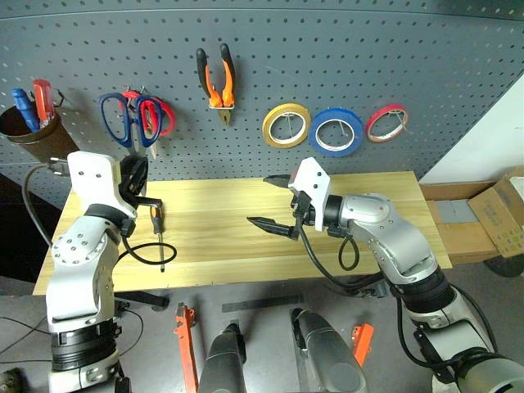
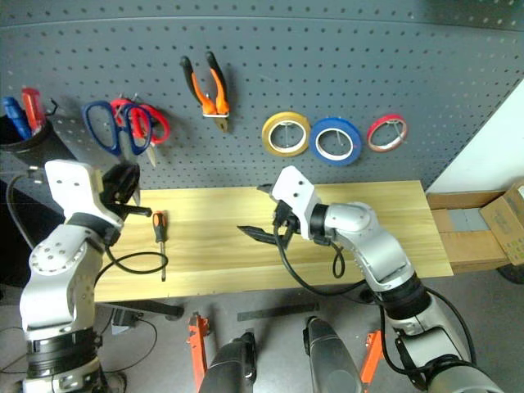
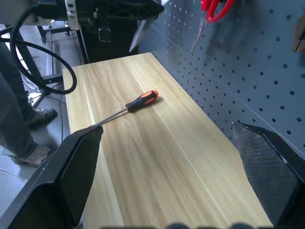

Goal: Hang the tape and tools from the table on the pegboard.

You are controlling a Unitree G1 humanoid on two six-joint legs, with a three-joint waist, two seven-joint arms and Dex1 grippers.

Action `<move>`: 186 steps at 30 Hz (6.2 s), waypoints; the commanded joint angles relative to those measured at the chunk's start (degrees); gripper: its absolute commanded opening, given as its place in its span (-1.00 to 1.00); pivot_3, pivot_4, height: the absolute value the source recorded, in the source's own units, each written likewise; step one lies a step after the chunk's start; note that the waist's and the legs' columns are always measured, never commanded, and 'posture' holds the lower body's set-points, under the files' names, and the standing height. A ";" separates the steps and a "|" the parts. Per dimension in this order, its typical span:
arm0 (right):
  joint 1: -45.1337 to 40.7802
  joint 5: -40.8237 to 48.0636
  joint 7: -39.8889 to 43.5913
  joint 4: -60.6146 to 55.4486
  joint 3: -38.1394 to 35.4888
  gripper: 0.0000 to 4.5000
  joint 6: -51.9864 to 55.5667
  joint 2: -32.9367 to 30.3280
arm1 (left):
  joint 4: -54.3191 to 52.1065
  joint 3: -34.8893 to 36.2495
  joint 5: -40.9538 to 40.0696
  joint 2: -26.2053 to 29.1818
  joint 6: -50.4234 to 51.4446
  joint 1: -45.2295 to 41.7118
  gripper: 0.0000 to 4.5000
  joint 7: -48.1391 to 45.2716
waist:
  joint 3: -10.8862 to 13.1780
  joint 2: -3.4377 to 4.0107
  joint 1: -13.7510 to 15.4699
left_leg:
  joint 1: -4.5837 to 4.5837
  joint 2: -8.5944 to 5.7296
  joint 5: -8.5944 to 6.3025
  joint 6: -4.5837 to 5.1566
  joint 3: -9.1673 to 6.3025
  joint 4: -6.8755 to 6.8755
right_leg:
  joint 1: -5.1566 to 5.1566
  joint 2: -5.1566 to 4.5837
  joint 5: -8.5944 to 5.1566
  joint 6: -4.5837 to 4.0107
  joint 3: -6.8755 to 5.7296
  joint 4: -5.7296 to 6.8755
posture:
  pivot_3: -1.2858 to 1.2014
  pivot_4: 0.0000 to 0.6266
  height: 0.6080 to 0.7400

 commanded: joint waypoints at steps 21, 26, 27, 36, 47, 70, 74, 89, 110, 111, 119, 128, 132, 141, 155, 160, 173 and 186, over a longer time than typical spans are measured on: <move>-0.77 0.42 -1.90 -2.17 -2.11 1.00 0.31 1.74 | 8.94 1.35 -2.61 -0.89 -1.90 -5.98 -0.82 2.54 | 0.00 -0.01 0.16 | -0.01 0.00 0.00 0.00 0.01 0.21 | 0.05 0.00 0.05 0.06 0.02 0.10 | -0.15 -0.08 1.00; -0.17 0.73 -1.96 -3.08 -2.03 1.00 0.82 1.76 | 6.58 0.49 -2.50 -1.25 -1.38 -3.33 -0.41 1.60 | 0.00 0.00 0.06 | -0.01 0.01 0.00 0.00 0.00 0.21 | 0.04 0.00 0.05 0.05 0.01 0.13 | -0.15 -0.08 1.00; -0.05 0.78 -1.94 -3.24 -1.97 1.00 0.93 1.74 | 5.67 0.27 -2.37 -1.41 -1.11 -2.16 -0.26 1.63 | -0.01 0.00 0.03 | -0.01 0.01 0.00 0.00 0.00 0.21 | 0.04 0.00 0.05 0.05 0.01 0.13 | -0.15 -0.08 1.00; 1.66 3.17 -2.13 -5.56 -1.46 1.00 9.05 1.94 | -2.34 2.53 -4.75 -6.99 12.51 11.45 0.99 8.30 | -0.02 0.00 -0.01 | 0.02 0.01 0.00 0.00 0.03 0.22 | 0.08 -0.04 0.06 0.06 0.06 0.13 | -0.14 -0.07 1.00; -3.33 9.86 -13.88 -7.47 -6.36 1.00 37.71 11.77 | 14.23 7.12 -4.75 2.08 28.15 0.98 0.99 9.79 | -0.01 -0.01 -0.13 | 0.08 -0.02 0.05 0.07 -0.26 0.82 | 0.10 0.11 0.02 -0.17 -0.06 0.75 | -0.13 0.02 1.00; -7.81 5.29 -19.47 -4.92 -0.88 1.00 31.91 17.86 | 69.11 1.97 0.34 5.90 6.89 -27.99 0.59 7.21 | 1.43 -0.20 -0.34 | -0.23 0.02 0.03 0.02 -0.20 0.62 | -0.25 0.03 -0.02 -0.04 -0.11 0.65 | -0.17 0.26 1.00; -7.49 5.60 -19.67 -5.68 -1.12 1.00 32.95 17.76 | 74.36 0.35 1.53 5.84 4.71 -31.25 -0.01 6.05 | 1.80 -0.24 -0.44 | -0.26 0.02 0.02 0.02 -0.19 0.58 | -0.27 0.02 -0.03 -0.04 -0.11 0.62 | -0.18 0.28 1.00; -7.72 7.52 -18.43 -7.12 -3.29 1.00 33.26 17.41 | 28.75 3.54 -0.87 4.31 11.05 -9.93 -0.66 9.93 | 2.32 -0.28 -1.39 | -0.40 0.29 0.05 -0.12 0.08 0.26 | -0.79 -0.28 -0.02 -0.05 0.08 0.75 | -0.17 0.23 1.00; -12.93 10.04 -2.84 3.71 -5.68 1.00 7.08 15.69 | -16.94 16.64 -0.74 14.75 11.60 -10.09 -0.66 12.56 | 1.99 -0.83 1.19 | -0.45 0.08 0.33 -0.78 0.07 -0.13 | -0.88 0.05 0.00 -0.06 0.02 0.54 | -0.06 -0.09 1.00; -13.21 9.90 -3.03 4.32 -5.68 1.00 6.67 15.94 | -14.64 16.99 -0.84 15.88 10.82 -11.98 -0.66 12.11 | 1.99 -0.84 1.20 | -0.46 0.08 0.33 -0.78 0.07 -0.13 | -0.89 0.05 0.00 -0.07 0.00 0.52 | -0.06 -0.11 1.00; -14.18 8.76 -5.03 6.42 -5.73 1.00 5.09 17.56 | 11.16 14.68 0.54 24.33 -3.65 -27.96 -0.66 8.28 | 1.95 -0.91 1.22 | -0.54 0.10 0.32 -0.80 0.04 -0.18 | -1.04 0.01 0.12 -0.27 -0.07 0.67 | -0.07 -0.11 1.00; -13.98 8.02 -6.55 7.01 -5.81 1.00 4.88 18.37 | 35.97 7.98 5.53 24.14 -24.13 -36.24 -0.66 8.22 | 1.91 -0.97 2.30 | -0.57 0.03 0.33 -0.81 0.04 -0.11 | -1.05 -0.13 0.20 -0.39 -0.11 0.75 | -0.08 -0.08 1.00; -13.52 8.24 -7.22 6.81 -6.19 1.00 5.21 18.52 | 49.23 5.60 8.62 23.51 -34.48 -39.12 -0.66 11.67 | 1.91 -0.97 2.46 | -0.57 0.05 0.33 -0.81 0.04 -0.11 | -1.08 -0.15 0.21 -0.40 -0.15 0.80 | -0.08 -0.07 1.00; -12.54 8.38 -8.76 5.24 -6.34 1.00 6.73 18.68 | 60.19 1.85 9.23 19.14 -43.23 -49.06 -0.66 14.57 | 1.89 -1.02 4.03 | -0.92 -0.03 0.33 -0.81 -0.31 0.21 | -1.09 -0.22 0.22 -0.41 -0.51 0.85 | -0.11 -0.04 1.00; -10.18 10.21 -10.96 0.98 -6.80 1.00 13.29 18.95 | 39.47 2.41 5.21 16.65 -34.66 -46.34 -0.66 12.93 | 1.89 -1.02 4.17 | -1.32 -0.07 0.44 -0.89 -0.71 0.88 | -1.04 -0.36 0.35 -0.34 -0.99 1.05 | -0.14 0.01 1.00; -9.35 11.93 -12.24 0.63 -7.90 1.00 16.35 19.06 | 28.45 4.35 4.06 17.07 -27.28 -41.62 -0.66 13.61 | 1.89 -1.01 3.52 | -1.29 -0.05 0.44 -0.89 -0.70 0.85 | -1.04 -0.37 0.36 -0.36 -0.97 1.08 | -0.14 0.01 1.00; -8.69 11.37 -13.51 0.73 -7.08 1.00 15.63 18.65 | 41.65 1.43 7.23 15.06 -36.80 -44.99 -0.66 13.37 | 1.89 -1.01 2.42 | -1.26 0.00 0.52 -0.87 -0.68 0.89 | -1.05 -0.26 0.45 -0.47 -0.98 1.09 | -0.15 0.02 1.00; -8.05 11.12 -14.21 -0.53 -6.16 1.00 15.20 17.39 | 51.76 2.33 9.35 15.58 -44.80 -39.85 -0.66 17.68 | 1.89 -1.01 2.27 | -1.27 0.00 0.52 -0.87 -0.67 0.86 | -1.06 -0.30 0.45 -0.47 -0.99 1.09 | -0.17 0.04 1.00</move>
